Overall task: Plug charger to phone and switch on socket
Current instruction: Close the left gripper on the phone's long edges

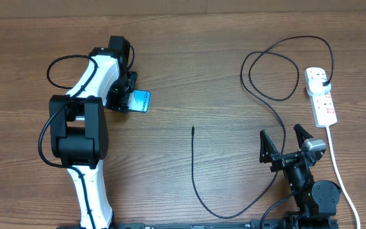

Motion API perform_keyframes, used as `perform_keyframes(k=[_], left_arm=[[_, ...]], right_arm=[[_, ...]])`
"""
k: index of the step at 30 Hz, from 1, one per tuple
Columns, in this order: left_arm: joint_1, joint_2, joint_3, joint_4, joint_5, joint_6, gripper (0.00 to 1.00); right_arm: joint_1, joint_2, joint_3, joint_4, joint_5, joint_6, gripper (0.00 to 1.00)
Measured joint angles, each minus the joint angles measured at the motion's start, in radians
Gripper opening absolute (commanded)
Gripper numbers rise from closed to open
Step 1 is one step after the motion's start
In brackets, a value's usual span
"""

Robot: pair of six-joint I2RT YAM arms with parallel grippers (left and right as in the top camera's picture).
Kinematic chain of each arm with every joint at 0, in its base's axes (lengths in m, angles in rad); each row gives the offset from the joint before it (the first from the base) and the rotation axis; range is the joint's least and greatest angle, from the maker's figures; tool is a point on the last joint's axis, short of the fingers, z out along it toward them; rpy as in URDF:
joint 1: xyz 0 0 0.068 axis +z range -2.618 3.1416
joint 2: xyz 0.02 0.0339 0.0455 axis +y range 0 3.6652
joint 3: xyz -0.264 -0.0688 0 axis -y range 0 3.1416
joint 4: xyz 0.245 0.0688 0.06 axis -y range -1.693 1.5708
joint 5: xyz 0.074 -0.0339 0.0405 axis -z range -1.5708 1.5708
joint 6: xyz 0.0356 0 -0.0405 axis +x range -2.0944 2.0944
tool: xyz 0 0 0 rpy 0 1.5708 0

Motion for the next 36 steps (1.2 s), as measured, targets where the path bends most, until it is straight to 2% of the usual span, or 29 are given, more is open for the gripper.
perform_keyframes(k=[36], left_arm=[[0.026,0.000,0.000,-0.021,0.079,-0.006,0.91]], right_arm=[[0.000,0.000,0.000,-0.001,0.000,0.000,1.00]])
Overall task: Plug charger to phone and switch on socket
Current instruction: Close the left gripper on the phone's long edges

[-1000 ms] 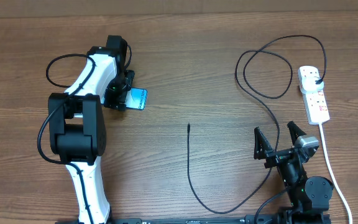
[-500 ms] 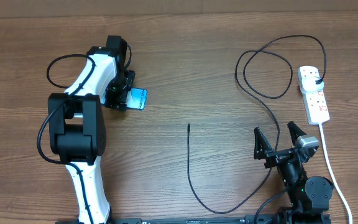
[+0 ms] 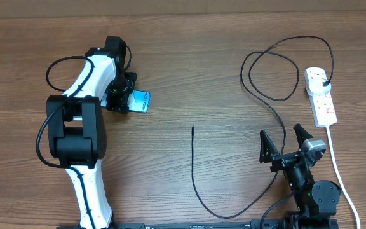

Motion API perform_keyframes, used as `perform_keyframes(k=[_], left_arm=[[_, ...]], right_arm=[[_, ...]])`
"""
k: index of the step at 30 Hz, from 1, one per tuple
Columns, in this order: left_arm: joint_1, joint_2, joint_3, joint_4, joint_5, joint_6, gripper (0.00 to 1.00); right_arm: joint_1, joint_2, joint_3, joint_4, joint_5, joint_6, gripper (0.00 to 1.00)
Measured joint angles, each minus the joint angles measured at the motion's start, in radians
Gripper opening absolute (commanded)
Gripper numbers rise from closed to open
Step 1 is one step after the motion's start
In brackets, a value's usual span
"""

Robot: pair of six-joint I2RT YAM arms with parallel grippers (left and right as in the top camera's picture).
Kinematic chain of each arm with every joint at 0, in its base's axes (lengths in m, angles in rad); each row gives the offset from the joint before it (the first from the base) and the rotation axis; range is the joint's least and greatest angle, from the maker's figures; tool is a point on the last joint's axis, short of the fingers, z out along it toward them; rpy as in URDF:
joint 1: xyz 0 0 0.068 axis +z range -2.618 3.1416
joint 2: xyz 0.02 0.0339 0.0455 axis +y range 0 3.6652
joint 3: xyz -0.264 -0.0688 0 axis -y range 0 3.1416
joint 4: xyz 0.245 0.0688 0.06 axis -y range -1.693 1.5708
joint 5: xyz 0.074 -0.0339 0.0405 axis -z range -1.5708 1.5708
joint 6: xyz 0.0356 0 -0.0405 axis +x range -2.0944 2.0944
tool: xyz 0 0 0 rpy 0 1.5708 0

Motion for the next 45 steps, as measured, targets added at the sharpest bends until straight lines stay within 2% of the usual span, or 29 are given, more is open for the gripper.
perform_keyframes(k=[24,32,45], left_arm=[[0.000,0.000,0.000,0.000,-0.007,0.001,0.93],[0.000,0.000,0.000,0.003,-0.011,0.017,0.88],[0.000,0.000,0.000,0.003,-0.012,0.019,0.86]], right_arm=[[0.000,0.000,0.000,0.000,0.000,0.000,1.00],[0.000,0.000,0.000,0.000,0.000,0.000,1.00],[0.000,0.000,0.000,0.000,0.000,0.000,1.00]])
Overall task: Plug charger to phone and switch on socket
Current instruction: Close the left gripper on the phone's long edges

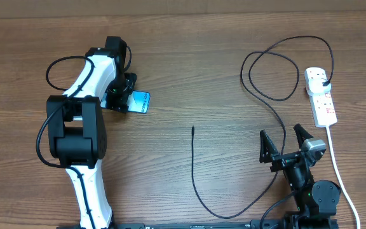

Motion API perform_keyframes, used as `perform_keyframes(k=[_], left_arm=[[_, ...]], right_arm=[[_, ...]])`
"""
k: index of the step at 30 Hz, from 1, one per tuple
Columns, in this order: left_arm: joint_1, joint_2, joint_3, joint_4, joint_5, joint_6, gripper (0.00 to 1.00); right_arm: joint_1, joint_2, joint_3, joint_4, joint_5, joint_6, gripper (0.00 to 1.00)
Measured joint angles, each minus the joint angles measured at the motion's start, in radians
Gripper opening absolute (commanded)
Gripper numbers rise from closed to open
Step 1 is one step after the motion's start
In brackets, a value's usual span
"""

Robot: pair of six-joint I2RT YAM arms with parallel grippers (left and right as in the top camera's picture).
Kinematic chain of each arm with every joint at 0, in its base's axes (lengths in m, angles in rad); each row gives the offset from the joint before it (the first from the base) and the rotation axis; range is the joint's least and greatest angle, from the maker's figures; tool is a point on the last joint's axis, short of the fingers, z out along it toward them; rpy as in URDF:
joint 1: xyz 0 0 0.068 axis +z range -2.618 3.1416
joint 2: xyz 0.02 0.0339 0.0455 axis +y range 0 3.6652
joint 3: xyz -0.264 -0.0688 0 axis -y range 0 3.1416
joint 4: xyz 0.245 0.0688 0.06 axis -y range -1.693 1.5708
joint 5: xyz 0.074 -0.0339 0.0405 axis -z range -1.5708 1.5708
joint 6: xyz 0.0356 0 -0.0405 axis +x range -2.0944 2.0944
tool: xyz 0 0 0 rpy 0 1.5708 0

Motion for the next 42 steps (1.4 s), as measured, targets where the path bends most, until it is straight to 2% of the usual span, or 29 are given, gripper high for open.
perform_keyframes(k=[23,28,36,40,42], left_arm=[[0.000,-0.001,0.000,0.000,-0.003,0.000,0.77],[0.000,-0.001,0.000,0.000,-0.004,0.000,0.71],[0.000,-0.001,0.000,0.000,-0.004,0.000,0.50],[0.000,-0.002,0.000,0.000,-0.004,0.000,0.27],[0.000,-0.002,0.000,-0.001,-0.004,0.000,0.10]], right_arm=[[0.000,0.000,0.000,0.000,0.000,0.000,1.00],[0.000,0.000,0.000,0.000,0.000,0.000,1.00],[0.000,0.000,0.000,0.001,0.000,0.000,1.00],[0.000,0.000,0.000,0.000,0.000,0.000,1.00],[0.000,0.000,0.000,0.000,0.000,0.000,1.00]])
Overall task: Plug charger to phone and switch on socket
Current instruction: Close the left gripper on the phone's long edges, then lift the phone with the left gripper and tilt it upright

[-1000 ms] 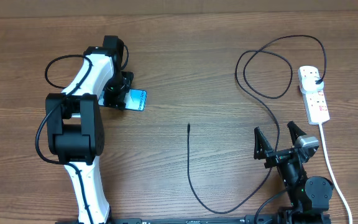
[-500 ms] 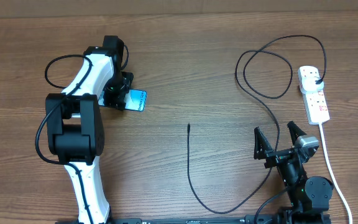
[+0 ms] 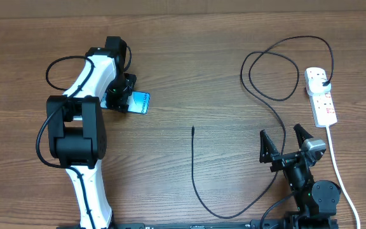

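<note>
The phone (image 3: 141, 102), its screen lit blue, lies at the left of the wooden table. Its left end is under my left gripper (image 3: 128, 100), which looks shut on it; the fingers are mostly hidden by the wrist. The black charger cable (image 3: 199, 191) runs from a plug in the white socket strip (image 3: 323, 105) at the far right, loops at the back and curves round the front. Its free plug end (image 3: 193, 129) lies at mid-table, well right of the phone. My right gripper (image 3: 284, 142) stands open at the front right, with nothing in it.
The cable's big loop (image 3: 272, 70) lies left of the strip. The strip's white lead (image 3: 340, 175) runs down the right side, past my right arm's base (image 3: 316, 194). The left arm's own black cable (image 3: 59, 67) arcs out to its left.
At the oldest moment my left gripper was on the phone's left end, with the right gripper open at the front right. By 2.9 s ago the left arm had shifted slightly. Nothing has moved since, and the cable has lain the same throughout.
</note>
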Motion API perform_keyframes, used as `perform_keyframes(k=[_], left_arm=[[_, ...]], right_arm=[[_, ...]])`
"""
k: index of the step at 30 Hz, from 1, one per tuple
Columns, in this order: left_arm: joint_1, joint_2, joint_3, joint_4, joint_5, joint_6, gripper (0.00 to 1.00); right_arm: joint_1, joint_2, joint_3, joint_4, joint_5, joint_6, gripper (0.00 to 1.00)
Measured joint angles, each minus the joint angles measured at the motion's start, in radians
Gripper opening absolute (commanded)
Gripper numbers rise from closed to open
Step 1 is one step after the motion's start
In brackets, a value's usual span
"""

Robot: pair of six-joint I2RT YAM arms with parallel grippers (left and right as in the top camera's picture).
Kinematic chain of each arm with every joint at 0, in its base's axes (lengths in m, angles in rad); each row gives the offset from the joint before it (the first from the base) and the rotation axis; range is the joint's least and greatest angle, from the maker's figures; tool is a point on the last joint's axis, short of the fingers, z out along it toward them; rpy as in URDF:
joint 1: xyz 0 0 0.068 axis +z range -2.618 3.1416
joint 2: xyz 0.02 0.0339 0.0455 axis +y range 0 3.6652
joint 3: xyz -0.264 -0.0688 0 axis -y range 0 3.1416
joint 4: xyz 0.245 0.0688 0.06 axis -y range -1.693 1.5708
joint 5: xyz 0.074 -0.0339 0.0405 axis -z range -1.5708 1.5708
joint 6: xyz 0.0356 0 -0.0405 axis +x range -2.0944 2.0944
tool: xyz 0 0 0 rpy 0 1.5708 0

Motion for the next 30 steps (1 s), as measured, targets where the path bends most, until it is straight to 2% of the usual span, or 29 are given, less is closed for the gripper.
perform_keyframes(k=[1,18,30], left_arm=[[0.000,0.000,0.000,0.000,0.000,0.000,0.04],[0.000,0.002,0.014,-0.023,-0.003,0.021,0.04],[0.000,0.032,0.267,-0.184,0.003,0.089,0.04]], right_arm=[[0.000,0.000,0.000,0.000,0.000,0.000,1.00],[0.000,0.000,0.000,0.000,0.000,0.000,1.00],[0.000,0.000,0.000,0.000,0.000,0.000,1.00]])
